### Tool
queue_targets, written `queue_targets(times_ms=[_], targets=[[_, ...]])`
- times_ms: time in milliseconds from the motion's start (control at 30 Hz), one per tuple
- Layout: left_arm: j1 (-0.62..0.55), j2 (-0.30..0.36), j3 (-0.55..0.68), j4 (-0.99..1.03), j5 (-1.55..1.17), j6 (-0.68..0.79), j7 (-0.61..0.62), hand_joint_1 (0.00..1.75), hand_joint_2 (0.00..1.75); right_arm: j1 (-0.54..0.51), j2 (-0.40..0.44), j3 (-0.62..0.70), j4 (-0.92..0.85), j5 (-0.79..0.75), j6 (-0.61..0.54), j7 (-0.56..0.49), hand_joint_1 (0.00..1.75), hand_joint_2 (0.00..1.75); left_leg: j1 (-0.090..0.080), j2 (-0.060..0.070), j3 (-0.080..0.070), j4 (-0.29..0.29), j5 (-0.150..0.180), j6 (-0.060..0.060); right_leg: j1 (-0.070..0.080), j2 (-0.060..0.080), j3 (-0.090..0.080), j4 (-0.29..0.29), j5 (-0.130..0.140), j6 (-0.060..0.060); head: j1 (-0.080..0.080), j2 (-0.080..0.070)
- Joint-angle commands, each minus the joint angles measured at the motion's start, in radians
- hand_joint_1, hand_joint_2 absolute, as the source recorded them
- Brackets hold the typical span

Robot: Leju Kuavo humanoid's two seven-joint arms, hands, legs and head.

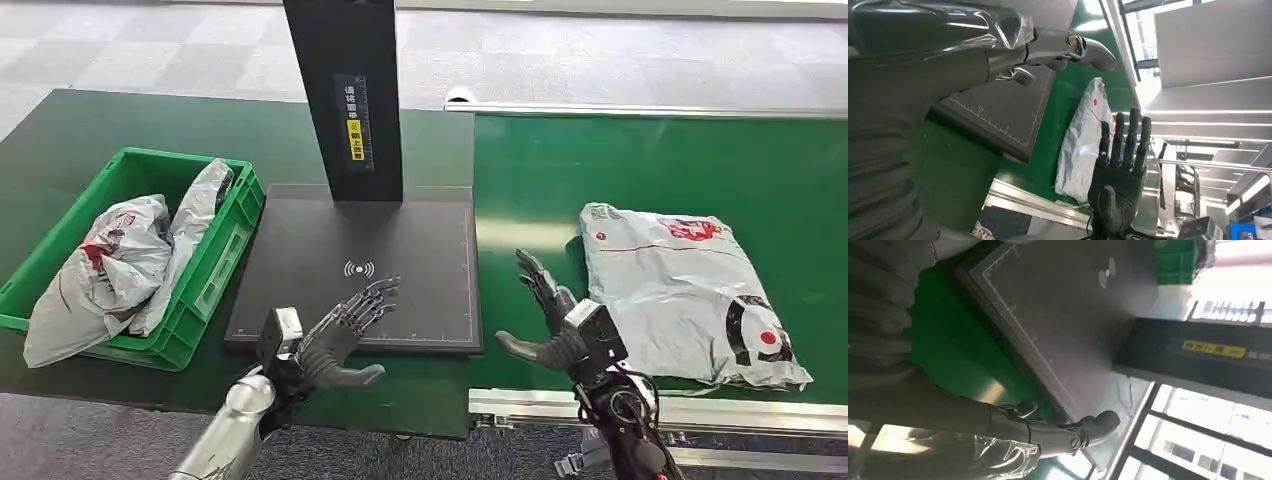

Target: Moved the parcel from conveyor to table for the left to box.

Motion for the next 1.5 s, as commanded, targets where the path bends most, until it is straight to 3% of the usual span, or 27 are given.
queue_targets(times_ms=[33,167,300,533,1033,1067,1133,1300,1500], targets=[[0.002,0.007,0.025,0.009,0.011,-0.006,0.028,0.0,1.75,-0.115,-0.028,-0.108,0.254,0.089,-0.269,0.061,0.0,1.75,-0.001,0.002,0.004,-0.004,0.001,-0.001,0.0,-0.001,0.003,-0.004,0.001,-0.003,0.0,0.0],[-0.007,0.007,0.016,0.015,0.014,-0.015,0.041,0.0,1.75,-0.093,-0.067,-0.216,0.246,0.122,-0.371,0.072,0.0,1.75,-0.001,-0.002,0.001,-0.001,0.001,-0.001,0.0,-0.003,0.002,-0.002,0.0,-0.002,0.0,0.0],[-0.018,0.0,0.003,0.019,0.022,-0.019,0.052,0.0,1.75,-0.045,-0.061,-0.309,0.182,0.275,-0.501,0.117,0.0,1.75,-0.001,-0.002,0.003,-0.003,0.001,-0.001,0.0,-0.005,0.003,-0.003,-0.001,-0.003,0.0,0.0],[-0.039,-0.001,-0.008,0.037,0.036,-0.026,0.066,0.0,1.75,-0.037,-0.065,-0.359,0.203,0.456,-0.655,0.179,0.0,1.75,0.0,-0.001,0.0,-0.001,0.0,-0.001,0.0,-0.002,0.0,-0.001,0.0,-0.002,0.0,0.0],[-0.039,-0.001,-0.008,0.037,0.036,-0.026,0.066,0.0,1.75,-0.037,-0.065,-0.359,0.203,0.456,-0.655,0.179,0.0,1.75,0.0,0.0,0.002,-0.002,0.0,-0.001,0.0,-0.002,0.002,-0.002,0.0,-0.003,0.0,0.0],[-0.039,0.0,-0.009,0.036,0.038,-0.026,0.066,0.0,1.75,-0.037,-0.067,-0.353,0.208,0.502,-0.688,0.211,0.0,1.75,0.0,0.0,0.001,-0.001,0.0,-0.001,0.0,-0.002,0.001,-0.001,0.0,-0.002,0.0,0.0],[-0.042,-0.002,-0.014,0.039,0.041,-0.025,0.073,0.0,1.75,-0.031,-0.081,-0.337,0.229,0.705,-0.795,0.391,0.0,1.75,0.0,0.0,0.002,-0.002,0.0,-0.001,0.0,-0.002,0.001,-0.002,0.0,-0.002,0.0,0.0],[-0.042,-0.004,-0.015,0.044,0.041,-0.016,0.08,0.0,1.75,-0.035,-0.051,-0.379,0.253,0.95,-0.616,0.586,0.0,1.75,0.0,0.0,0.003,-0.002,0.0,-0.001,0.0,-0.002,0.003,-0.003,0.0,-0.003,0.0,0.0],[-0.042,-0.012,-0.001,0.05,0.029,-0.013,0.086,0.0,1.75,-0.091,-0.045,-0.388,0.412,0.983,-0.384,0.67,0.0,1.75,0.0,0.001,0.002,-0.001,0.0,-0.001,0.001,-0.001,0.002,-0.002,0.0,-0.002,0.0,0.0]])
